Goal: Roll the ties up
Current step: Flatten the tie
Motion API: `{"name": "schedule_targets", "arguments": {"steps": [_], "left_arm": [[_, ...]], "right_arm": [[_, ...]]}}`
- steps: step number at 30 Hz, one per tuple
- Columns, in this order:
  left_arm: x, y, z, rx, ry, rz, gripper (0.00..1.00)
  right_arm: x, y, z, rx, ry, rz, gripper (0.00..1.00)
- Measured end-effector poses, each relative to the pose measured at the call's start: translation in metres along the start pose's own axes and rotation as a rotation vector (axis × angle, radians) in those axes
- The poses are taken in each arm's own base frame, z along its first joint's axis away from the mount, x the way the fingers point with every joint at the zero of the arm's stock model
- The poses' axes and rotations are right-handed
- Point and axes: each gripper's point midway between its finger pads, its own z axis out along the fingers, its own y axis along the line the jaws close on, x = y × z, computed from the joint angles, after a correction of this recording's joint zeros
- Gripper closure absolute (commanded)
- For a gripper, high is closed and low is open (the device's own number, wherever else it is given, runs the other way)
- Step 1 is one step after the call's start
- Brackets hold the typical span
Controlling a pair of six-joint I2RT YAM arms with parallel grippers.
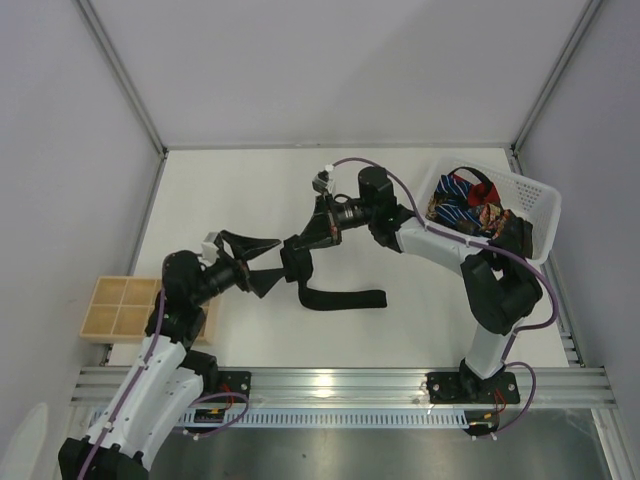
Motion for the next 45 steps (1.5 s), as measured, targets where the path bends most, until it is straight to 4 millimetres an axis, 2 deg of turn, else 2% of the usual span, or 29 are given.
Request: {"name": "schedule_targets", "arguments": {"steps": [9, 16, 17, 20, 21, 23, 26, 27, 30, 33, 35, 39, 40, 41, 42, 43, 45], "left_arm": [[-0.009, 0.008, 0.01, -0.04, -0.009, -0.055, 0.16], [-0.015, 0.008, 0.018, -0.041, -0.008, -0.054, 0.26], [-0.016, 0.008, 0.019, -0.042, -0.007, -0.053, 0.28], [-0.02, 0.012, 0.024, -0.053, -0.009, -0.044, 0.43], [-0.022, 0.014, 0.026, -0.058, -0.008, -0.04, 0.51], [-0.024, 0.016, 0.029, -0.067, -0.009, -0.026, 0.57], [-0.03, 0.016, 0.033, -0.098, -0.016, 0.028, 0.73], [-0.032, 0.012, 0.035, -0.104, -0.02, 0.065, 0.82], [-0.038, -0.003, 0.042, -0.122, -0.023, 0.201, 0.92], [-0.044, -0.021, 0.053, -0.151, -0.006, 0.368, 1.0], [-0.048, -0.03, 0.059, -0.168, 0.008, 0.476, 1.0], [-0.073, -0.028, 0.067, -0.253, -0.031, 0.656, 0.99], [-0.08, -0.026, 0.067, -0.272, -0.051, 0.683, 1.0], [-0.091, -0.021, 0.066, -0.302, -0.08, 0.715, 1.0], [-0.102, -0.016, 0.064, -0.335, -0.112, 0.744, 1.0], [-0.113, -0.011, 0.062, -0.369, -0.141, 0.762, 1.0], [-0.136, -0.001, 0.056, -0.431, -0.198, 0.795, 1.0]], "right_arm": [[0.02, 0.0, 0.016, 0.003, 0.061, -0.005, 1.0], [0.035, 0.012, 0.025, -0.011, 0.095, -0.021, 1.0], [0.038, 0.015, 0.025, -0.014, 0.098, -0.026, 1.0], [0.045, 0.024, 0.022, -0.016, 0.102, -0.037, 1.0], [0.047, 0.027, 0.02, -0.012, 0.102, -0.037, 1.0], [0.05, 0.026, 0.018, 0.007, 0.1, -0.046, 1.0], [0.052, 0.016, 0.016, 0.062, 0.101, -0.024, 1.0], [0.053, 0.011, 0.015, 0.086, 0.103, -0.005, 1.0], [0.054, -0.004, 0.014, 0.142, 0.113, 0.035, 1.0], [0.047, -0.02, 0.014, 0.196, 0.111, 0.068, 1.0], [0.031, -0.033, 0.012, 0.239, 0.087, 0.08, 1.0], [0.009, -0.05, 0.013, 0.283, 0.067, 0.106, 1.0], [0.003, -0.056, 0.015, 0.295, 0.065, 0.116, 0.97], [-0.004, -0.062, 0.018, 0.307, 0.064, 0.126, 0.89], [-0.011, -0.071, 0.023, 0.321, 0.066, 0.14, 0.78], [-0.017, -0.078, 0.026, 0.334, 0.07, 0.152, 0.56], [-0.033, -0.101, 0.037, 0.377, 0.08, 0.158, 0.46]]}}
